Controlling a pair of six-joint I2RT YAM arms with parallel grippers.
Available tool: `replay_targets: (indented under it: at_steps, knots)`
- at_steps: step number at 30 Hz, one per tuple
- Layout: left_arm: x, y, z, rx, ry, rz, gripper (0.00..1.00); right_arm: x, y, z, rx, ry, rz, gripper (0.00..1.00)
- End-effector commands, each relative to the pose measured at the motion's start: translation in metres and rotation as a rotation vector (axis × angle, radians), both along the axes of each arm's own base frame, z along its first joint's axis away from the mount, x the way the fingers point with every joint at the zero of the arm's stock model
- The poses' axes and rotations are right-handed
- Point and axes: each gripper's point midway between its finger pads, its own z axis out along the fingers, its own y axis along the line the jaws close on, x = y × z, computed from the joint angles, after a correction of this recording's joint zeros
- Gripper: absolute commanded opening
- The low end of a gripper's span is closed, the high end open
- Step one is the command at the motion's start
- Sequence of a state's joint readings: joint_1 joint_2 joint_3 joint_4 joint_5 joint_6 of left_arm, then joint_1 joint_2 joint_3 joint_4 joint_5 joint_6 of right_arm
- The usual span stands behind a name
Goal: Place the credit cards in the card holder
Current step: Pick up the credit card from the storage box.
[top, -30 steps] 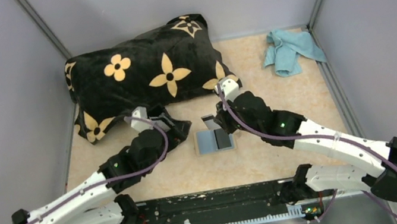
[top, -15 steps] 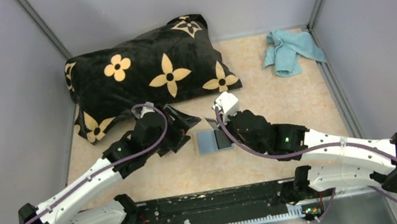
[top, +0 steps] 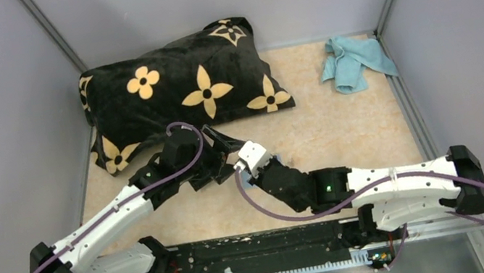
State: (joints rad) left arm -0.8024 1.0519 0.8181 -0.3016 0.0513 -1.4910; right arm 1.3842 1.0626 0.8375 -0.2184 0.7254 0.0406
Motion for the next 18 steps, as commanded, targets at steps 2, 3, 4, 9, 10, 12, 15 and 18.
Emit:
replay_targets:
  at_steps: [2, 3, 4, 9, 10, 12, 15, 18]
  knots:
    - [0.000, -0.012, 0.013, -0.075, 0.007, -0.074, 0.85, -0.002, 0.014, 0.026, 0.014, -0.113, -0.027, 0.00]
    - [0.000, -0.012, 0.014, -0.082, 0.008, -0.082, 0.83, -0.003, 0.016, 0.027, 0.007, -0.124, -0.025, 0.00]
    - [0.000, -0.013, 0.013, -0.085, 0.012, -0.089, 0.82, -0.004, 0.018, 0.027, -0.001, -0.131, -0.026, 0.00]
    - [-0.001, -0.013, 0.015, -0.106, 0.012, -0.118, 0.75, -0.010, 0.025, 0.027, -0.043, -0.184, -0.020, 0.00]
    - [-0.002, -0.014, 0.015, -0.112, 0.014, -0.129, 0.74, -0.011, 0.026, 0.027, -0.051, -0.195, -0.018, 0.00]
    - [-0.004, -0.014, 0.015, -0.118, 0.013, -0.139, 0.71, -0.012, 0.029, 0.024, -0.072, -0.209, -0.017, 0.00]
    - [-0.005, -0.011, 0.014, -0.116, 0.008, -0.144, 0.67, -0.015, 0.031, 0.024, -0.089, -0.241, -0.020, 0.00]
    - [-0.006, -0.008, 0.009, -0.123, 0.011, -0.146, 0.60, -0.018, 0.033, 0.026, -0.099, -0.270, -0.023, 0.00]
